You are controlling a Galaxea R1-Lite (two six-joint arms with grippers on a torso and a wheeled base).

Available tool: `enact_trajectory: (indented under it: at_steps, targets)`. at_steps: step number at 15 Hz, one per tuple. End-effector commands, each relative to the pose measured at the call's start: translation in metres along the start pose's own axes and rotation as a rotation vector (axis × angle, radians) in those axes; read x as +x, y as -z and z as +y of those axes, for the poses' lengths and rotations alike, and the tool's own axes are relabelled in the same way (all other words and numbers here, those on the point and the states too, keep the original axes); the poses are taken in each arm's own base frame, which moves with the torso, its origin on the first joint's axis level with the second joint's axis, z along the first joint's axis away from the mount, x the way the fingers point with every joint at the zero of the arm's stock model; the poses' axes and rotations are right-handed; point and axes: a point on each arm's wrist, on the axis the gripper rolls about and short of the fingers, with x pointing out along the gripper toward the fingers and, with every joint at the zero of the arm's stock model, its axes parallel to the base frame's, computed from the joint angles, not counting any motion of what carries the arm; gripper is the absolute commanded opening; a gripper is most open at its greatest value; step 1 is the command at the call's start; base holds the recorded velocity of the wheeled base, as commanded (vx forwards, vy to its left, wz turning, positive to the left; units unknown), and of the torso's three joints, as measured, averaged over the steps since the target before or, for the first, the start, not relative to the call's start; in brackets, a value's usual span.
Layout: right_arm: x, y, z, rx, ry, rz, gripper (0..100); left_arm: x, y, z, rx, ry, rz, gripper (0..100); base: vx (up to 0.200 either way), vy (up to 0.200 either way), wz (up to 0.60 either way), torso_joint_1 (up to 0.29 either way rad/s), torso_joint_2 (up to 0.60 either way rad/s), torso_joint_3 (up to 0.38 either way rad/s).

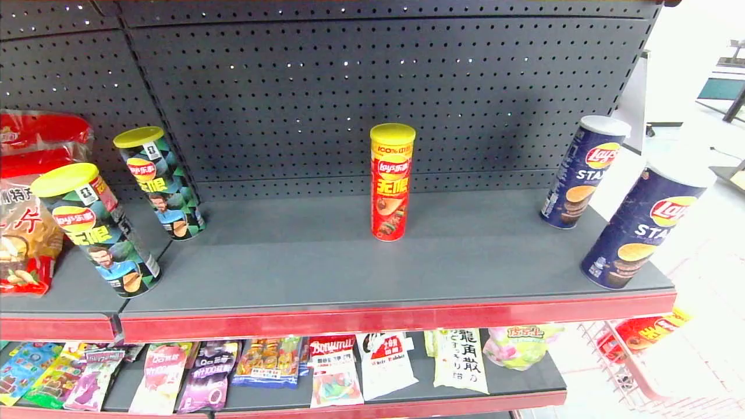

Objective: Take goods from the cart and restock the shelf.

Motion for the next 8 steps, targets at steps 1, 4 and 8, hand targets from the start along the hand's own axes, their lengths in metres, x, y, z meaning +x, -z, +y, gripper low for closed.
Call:
enact_trajectory:
  at_steps: [1, 4, 8]
  targets:
    - [0.0001, 0.0000, 0.0000, 0.000, -0.001, 0.001, 100, 0.0000, 0.0003, 0.0000, 0.000, -0.001, 0.002, 100, 0.000, -0.200, 0.00, -0.007, 0.00, 0.007]
    - [0.0001, 0.0000, 0.0001, -0.002, -0.002, 0.001, 100, 0.0000, 0.0001, 0.0000, 0.000, -0.001, 0.000, 100, 0.000, -0.200, 0.00, 0.015, 0.00, 0.002]
    - [0.0001, -0.0002, 0.0003, -0.009, -0.014, 0.000, 100, 0.0000, 0.0003, 0.0000, -0.003, -0.002, 0.002, 100, 0.000, -0.200, 0.00, 0.004, 0.00, 0.000]
